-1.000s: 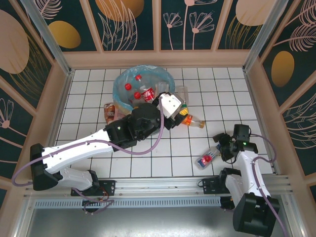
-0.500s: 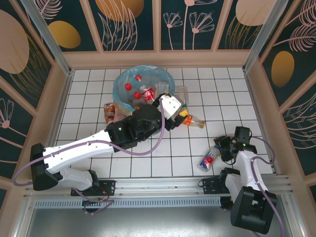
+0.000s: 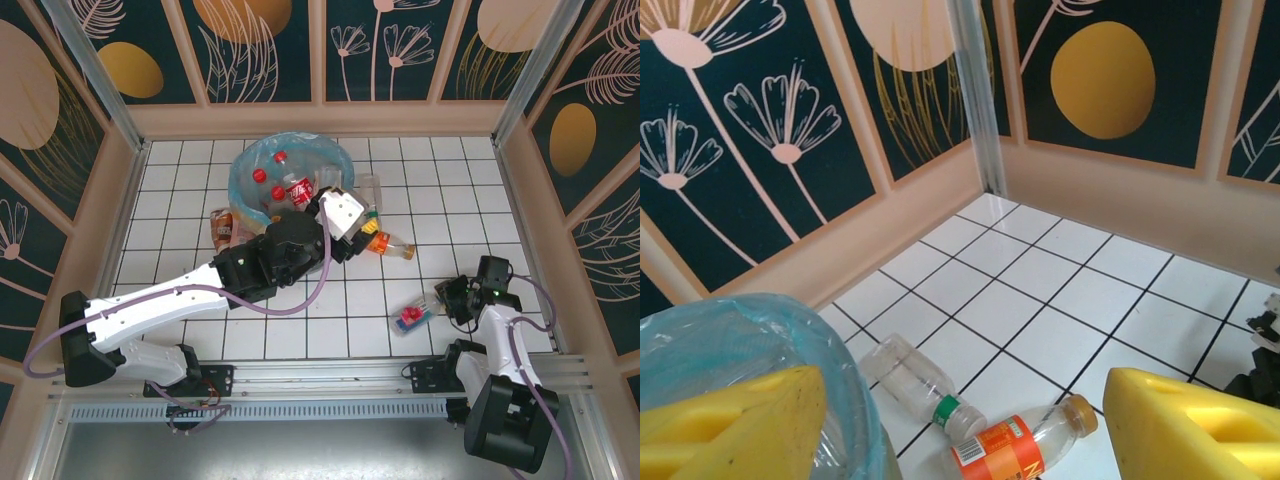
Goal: Put the plastic bottles in the bin
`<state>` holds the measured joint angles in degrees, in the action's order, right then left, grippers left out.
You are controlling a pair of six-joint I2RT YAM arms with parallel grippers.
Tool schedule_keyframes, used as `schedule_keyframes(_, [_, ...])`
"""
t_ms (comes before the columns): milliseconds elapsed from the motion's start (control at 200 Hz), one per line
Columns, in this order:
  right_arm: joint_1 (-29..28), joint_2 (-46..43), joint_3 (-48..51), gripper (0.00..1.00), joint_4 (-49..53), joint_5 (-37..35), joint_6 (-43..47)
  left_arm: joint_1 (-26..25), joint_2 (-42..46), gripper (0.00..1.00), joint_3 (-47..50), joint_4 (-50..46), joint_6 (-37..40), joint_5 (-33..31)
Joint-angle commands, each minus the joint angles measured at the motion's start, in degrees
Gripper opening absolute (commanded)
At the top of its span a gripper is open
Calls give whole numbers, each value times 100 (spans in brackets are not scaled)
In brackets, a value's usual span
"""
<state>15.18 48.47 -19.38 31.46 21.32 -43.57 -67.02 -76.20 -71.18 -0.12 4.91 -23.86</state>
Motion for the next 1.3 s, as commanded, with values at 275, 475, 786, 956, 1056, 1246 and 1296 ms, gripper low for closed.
schedule_keyframes(275, [-230, -180, -2275, 17, -426, 39, -65, 241, 355, 74, -392, -77, -770, -1740])
schedule_keyframes(475, [-2069, 357, -4333, 7, -1663, -1138, 233, 1306, 694, 73, -485, -274, -1746, -607])
schedule_keyframes(786, [-6033, 2522, -6973, 0, -3207, -2718, 3200, 2364, 1878, 73, -198, -654, -2509, 78])
schedule_keyframes(956, [-6562, 3641, -7500, 0, -3488, -3238, 4242, 2360, 2352, 73, 284, -788, -2641, -288])
schedule_keyframes(1056, [-6571, 4165, -7679, 0, -3454, -3082, 4427, 2361, 2523, 73, 483, -881, -2680, -432])
schedule_keyframes(1246, [-6580, 4914, -7927, 0, -3592, -2894, 4712, 2361, 2584, 74, 652, -832, -2585, -596])
schedule_keyframes(1296, [-6585, 5086, -8039, 0, -3586, -2865, 4735, 2361, 2576, 74, 699, -784, -2558, -646])
